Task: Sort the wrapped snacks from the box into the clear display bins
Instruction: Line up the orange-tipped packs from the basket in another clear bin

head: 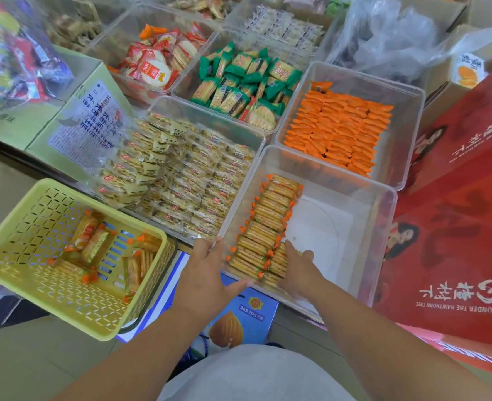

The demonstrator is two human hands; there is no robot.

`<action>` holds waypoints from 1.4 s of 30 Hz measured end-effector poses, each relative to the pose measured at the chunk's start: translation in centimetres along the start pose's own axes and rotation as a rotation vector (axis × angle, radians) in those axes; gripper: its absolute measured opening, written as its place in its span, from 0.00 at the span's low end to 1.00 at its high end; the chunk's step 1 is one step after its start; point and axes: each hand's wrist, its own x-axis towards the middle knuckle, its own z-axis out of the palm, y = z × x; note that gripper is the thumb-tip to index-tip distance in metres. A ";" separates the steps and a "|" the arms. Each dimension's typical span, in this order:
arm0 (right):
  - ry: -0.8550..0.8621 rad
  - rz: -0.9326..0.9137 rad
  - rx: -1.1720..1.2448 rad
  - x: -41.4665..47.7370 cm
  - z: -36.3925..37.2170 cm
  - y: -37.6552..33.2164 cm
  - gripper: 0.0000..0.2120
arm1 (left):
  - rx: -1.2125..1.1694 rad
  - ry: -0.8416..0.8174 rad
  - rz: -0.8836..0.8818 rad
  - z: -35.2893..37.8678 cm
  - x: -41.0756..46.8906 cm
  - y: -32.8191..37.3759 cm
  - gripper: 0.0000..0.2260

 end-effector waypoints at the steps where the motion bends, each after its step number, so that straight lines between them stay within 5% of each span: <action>1: -0.002 0.003 -0.007 -0.1 0.0 0.0 0.49 | 0.004 0.000 0.001 0.0 0.0 0.0 0.50; 7: 0.018 -0.013 -0.041 -1.1 -0.1 0.8 0.57 | 0.031 -0.001 0.012 -0.3 -0.1 0.2 0.48; 16: 0.044 0.012 -0.036 -3.5 -1.7 1.9 0.46 | -0.094 0.045 0.130 -3.2 -3.7 -1.1 0.36; 22: 0.289 0.003 -0.107 -6.3 -1.4 -2.0 0.39 | -0.126 0.183 0.202 -8.2 -5.8 -5.8 0.24; 26: 0.505 -0.213 -0.043 -9.4 0.6 -7.8 0.31 | -0.092 0.273 0.056 -13.2 -4.3 -12.6 0.23; 32: 0.404 -0.465 0.251 -14.0 5.9 -18.0 0.23 | 0.115 -0.094 -0.168 -19.3 0.7 -23.2 0.29; 39: 0.279 -0.308 0.328 -14.2 11.1 -24.3 0.26 | 0.304 -0.397 -0.050 -19.6 6.1 -25.9 0.19; 42: 0.292 -0.229 0.334 -13.9 12.2 -25.0 0.24 | 0.408 -0.501 0.001 -18.8 7.7 -25.9 0.23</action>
